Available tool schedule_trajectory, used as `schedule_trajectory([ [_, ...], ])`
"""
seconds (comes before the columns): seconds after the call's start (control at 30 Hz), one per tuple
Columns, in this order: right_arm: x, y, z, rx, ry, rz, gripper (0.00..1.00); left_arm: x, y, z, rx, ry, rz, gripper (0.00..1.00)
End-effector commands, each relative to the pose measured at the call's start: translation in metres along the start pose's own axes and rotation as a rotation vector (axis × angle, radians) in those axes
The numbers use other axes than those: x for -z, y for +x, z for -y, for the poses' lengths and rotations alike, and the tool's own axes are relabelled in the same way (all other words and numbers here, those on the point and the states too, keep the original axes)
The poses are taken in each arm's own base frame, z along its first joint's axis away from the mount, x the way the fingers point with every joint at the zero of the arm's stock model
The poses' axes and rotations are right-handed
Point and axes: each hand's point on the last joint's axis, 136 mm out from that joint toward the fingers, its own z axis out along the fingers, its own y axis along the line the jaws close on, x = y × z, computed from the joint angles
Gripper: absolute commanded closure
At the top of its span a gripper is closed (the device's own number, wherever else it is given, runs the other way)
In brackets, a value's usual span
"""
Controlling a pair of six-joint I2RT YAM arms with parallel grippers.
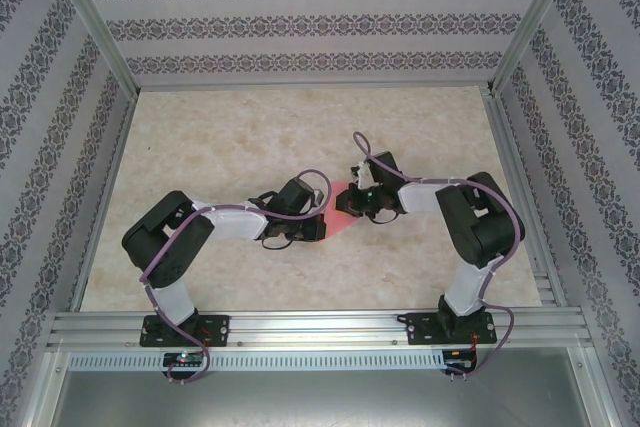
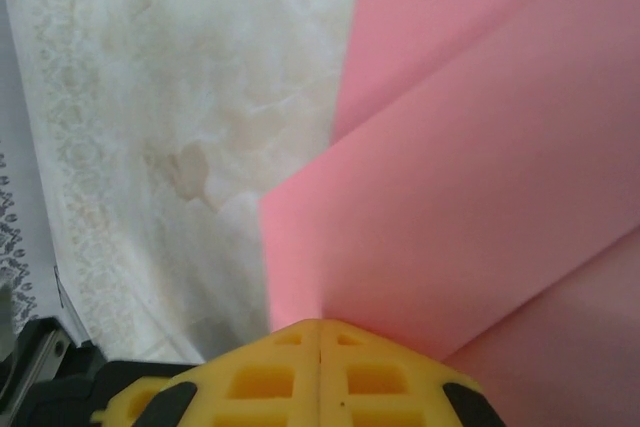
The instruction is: Fold a paper plane with a square sheet of paper (pick it up from the middle)
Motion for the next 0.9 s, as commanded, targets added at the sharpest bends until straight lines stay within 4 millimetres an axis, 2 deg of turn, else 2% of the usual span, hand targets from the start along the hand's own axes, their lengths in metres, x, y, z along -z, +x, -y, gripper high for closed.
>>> schedule_trajectory([
  [0.0,0.002,0.004,-0.012,0.038,-0.007,0.022,1.0,-0.007,0.023,-0.021,0.024,-0.079,-0.072,1.0],
  [0.4,-0.021,0.03,-0.001,0.031,0.039,-0.074,1.0,-0.007,0.024,-0.021,0.038,-0.08,-0.073,1.0],
  [0.53,-0.027,0.035,0.009,0.037,0.062,-0.114,1.0,-0.007,0.025,-0.021,0.046,-0.084,-0.079,1.0],
  [0.6,-0.027,0.031,0.017,0.031,0.084,-0.104,1.0,-0.007,0.026,-0.022,0.048,-0.087,-0.086,1.0],
  [0.7,-0.019,0.014,0.034,-0.005,0.117,-0.06,1.0,-0.006,0.032,-0.026,0.059,-0.1,-0.107,1.0],
  [0.87,0.004,-0.027,0.059,-0.057,0.168,0.05,1.0,-0.006,0.046,-0.034,0.072,-0.128,-0.163,1.0],
])
